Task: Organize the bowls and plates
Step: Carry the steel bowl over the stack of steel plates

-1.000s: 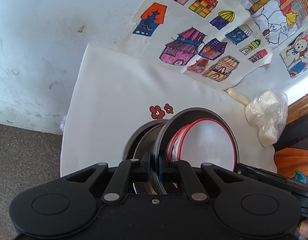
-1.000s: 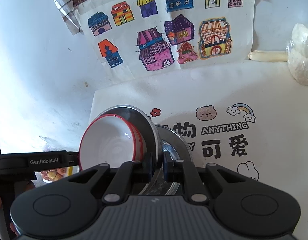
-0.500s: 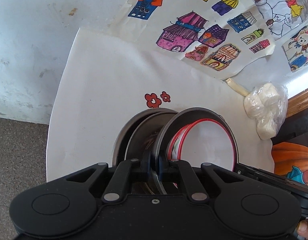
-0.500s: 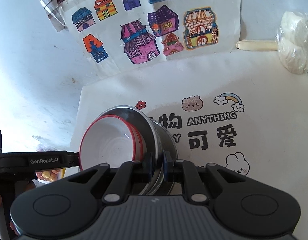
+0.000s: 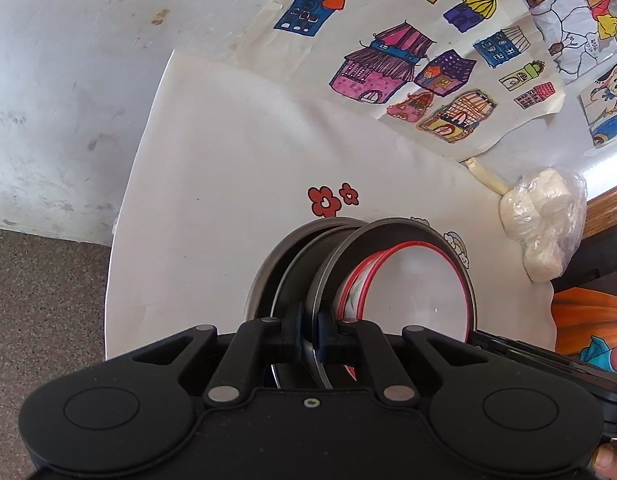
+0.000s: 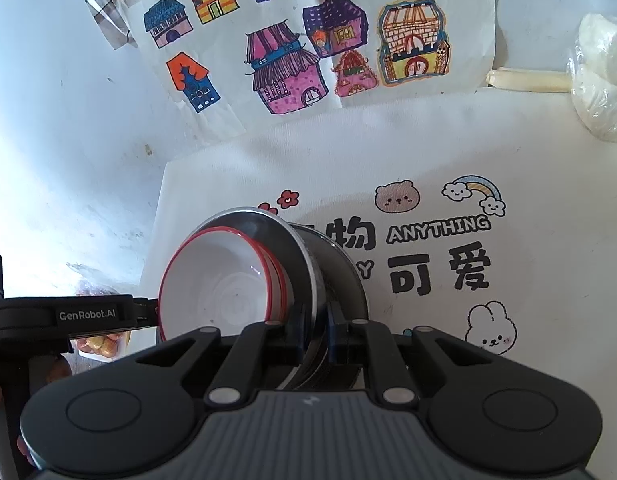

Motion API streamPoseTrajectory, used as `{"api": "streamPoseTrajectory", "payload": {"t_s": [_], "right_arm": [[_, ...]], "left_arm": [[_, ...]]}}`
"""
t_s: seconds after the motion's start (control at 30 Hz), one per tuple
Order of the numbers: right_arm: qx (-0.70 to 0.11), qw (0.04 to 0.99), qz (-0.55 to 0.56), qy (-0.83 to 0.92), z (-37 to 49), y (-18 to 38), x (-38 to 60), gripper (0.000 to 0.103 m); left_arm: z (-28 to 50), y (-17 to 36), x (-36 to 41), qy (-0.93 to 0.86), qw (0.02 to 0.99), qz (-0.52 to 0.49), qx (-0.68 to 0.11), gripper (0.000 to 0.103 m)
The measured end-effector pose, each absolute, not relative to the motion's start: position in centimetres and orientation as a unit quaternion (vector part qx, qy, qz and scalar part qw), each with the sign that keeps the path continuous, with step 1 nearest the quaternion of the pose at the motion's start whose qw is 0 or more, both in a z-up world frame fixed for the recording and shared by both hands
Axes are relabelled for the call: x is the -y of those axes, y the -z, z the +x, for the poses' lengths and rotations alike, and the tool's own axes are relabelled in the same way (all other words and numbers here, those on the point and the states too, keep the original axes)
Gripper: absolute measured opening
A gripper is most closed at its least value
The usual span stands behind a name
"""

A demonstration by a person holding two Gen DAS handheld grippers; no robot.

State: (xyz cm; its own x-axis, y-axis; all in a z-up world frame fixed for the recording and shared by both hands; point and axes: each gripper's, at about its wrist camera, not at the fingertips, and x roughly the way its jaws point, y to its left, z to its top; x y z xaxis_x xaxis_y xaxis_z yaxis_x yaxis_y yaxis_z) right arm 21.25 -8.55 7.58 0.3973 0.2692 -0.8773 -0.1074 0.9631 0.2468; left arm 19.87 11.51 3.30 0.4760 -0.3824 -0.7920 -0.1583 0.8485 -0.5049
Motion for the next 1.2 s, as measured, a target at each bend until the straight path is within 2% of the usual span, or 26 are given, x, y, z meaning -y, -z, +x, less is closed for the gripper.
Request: {"api": "streamPoseTrajectory", "payload": {"t_s": [1.2], "right_arm": [[-0.549, 0.821, 0.078, -0.134, 21.8, -6.8, 7.4, 0.014]], "left_arm": [[19.8, -4.0, -12.1, 0.048, 0.825, -0.247, -0.506, 0.006]]}}
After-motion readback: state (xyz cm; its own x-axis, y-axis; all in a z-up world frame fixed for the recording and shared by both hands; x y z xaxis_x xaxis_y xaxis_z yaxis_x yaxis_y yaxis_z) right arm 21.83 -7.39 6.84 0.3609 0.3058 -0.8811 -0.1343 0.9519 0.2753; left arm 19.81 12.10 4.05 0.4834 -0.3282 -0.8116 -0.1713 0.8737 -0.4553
